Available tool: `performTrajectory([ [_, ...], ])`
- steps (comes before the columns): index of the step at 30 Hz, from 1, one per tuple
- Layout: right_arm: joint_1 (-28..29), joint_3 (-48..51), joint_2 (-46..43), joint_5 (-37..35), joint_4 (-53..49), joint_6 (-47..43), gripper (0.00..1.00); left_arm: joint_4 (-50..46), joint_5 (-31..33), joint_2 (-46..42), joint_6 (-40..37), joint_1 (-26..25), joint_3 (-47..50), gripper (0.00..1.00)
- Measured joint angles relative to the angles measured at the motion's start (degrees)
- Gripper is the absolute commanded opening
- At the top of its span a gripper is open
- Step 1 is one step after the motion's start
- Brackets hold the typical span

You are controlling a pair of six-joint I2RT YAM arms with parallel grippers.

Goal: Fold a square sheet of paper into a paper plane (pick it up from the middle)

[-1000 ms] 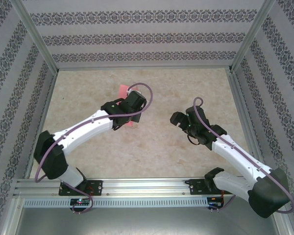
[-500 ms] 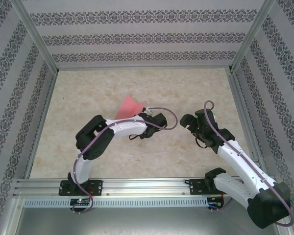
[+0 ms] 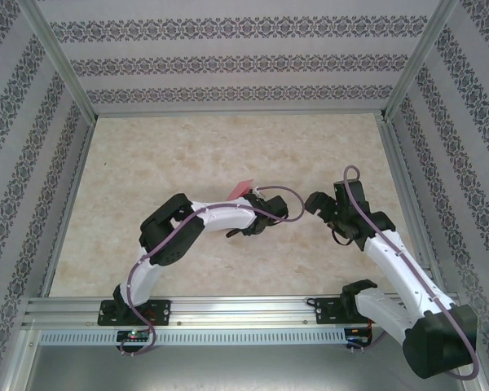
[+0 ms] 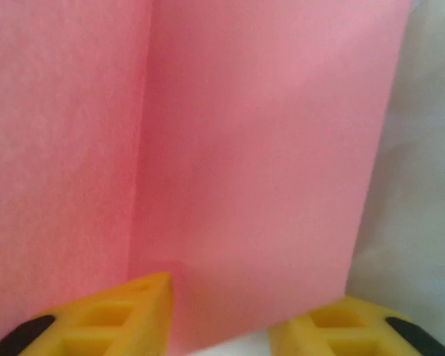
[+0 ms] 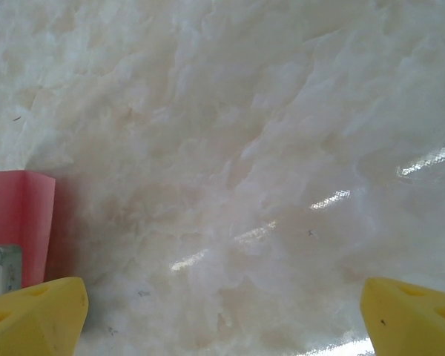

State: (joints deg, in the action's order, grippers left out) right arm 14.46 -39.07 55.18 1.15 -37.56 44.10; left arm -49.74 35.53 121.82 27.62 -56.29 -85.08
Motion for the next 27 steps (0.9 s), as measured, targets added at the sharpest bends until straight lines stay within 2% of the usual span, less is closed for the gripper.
performTrajectory([
  [2, 0.0, -1.7, 1.2, 0.9, -0.5, -1.0, 0.95, 0.5, -4.3, -2.9, 0.3, 0.0, 0.3, 0.59],
  [6, 0.0, -4.5, 3.0, 3.1, -0.6, -3.2, 0.95, 2.8, -12.0, -12.7, 1.4, 0.0, 1.8, 0.71],
  [9, 0.0, -4.9, 4.2, 4.9, 0.0, -4.0, 0.93, 6.2, -16.6, -20.3, 2.0, 0.5, 3.7, 0.74],
  [12, 1.0, -5.4, 6.7, 6.1, 0.8, -4.0, 0.90, 10.4, -20.7, -27.6, 3.0, 2.1, 8.4, 0.82],
  [15, 5.0, -7.4, 10.3, 6.6, 2.4, -3.7, 0.86, 13.9, -24.8, -33.8, 4.4, 6.5, 14.9, 0.84],
  [19, 13.3, -12.8, 17.9, 6.6, 6.9, -2.1, 0.68, 17.3, -29.1, -38.5, 6.8, 15.5, 23.2, 0.90],
  [21, 18.0, -15.8, 23.3, 6.4, 11.0, -0.2, 0.56, 18.9, -31.1, -40.2, 8.3, 20.4, 28.1, 0.93],
  [24, 23.4, -20.1, 31.3, 6.5, 15.9, 2.0, 0.46, 20.7, -33.7, -41.9, 10.5, 26.1, 33.9, 0.95],
  [27, 27.2, -24.8, 39.4, 6.8, 19.7, 3.9, 0.41, 22.3, -35.8, -43.7, 12.4, 31.0, 38.7, 0.95],
])
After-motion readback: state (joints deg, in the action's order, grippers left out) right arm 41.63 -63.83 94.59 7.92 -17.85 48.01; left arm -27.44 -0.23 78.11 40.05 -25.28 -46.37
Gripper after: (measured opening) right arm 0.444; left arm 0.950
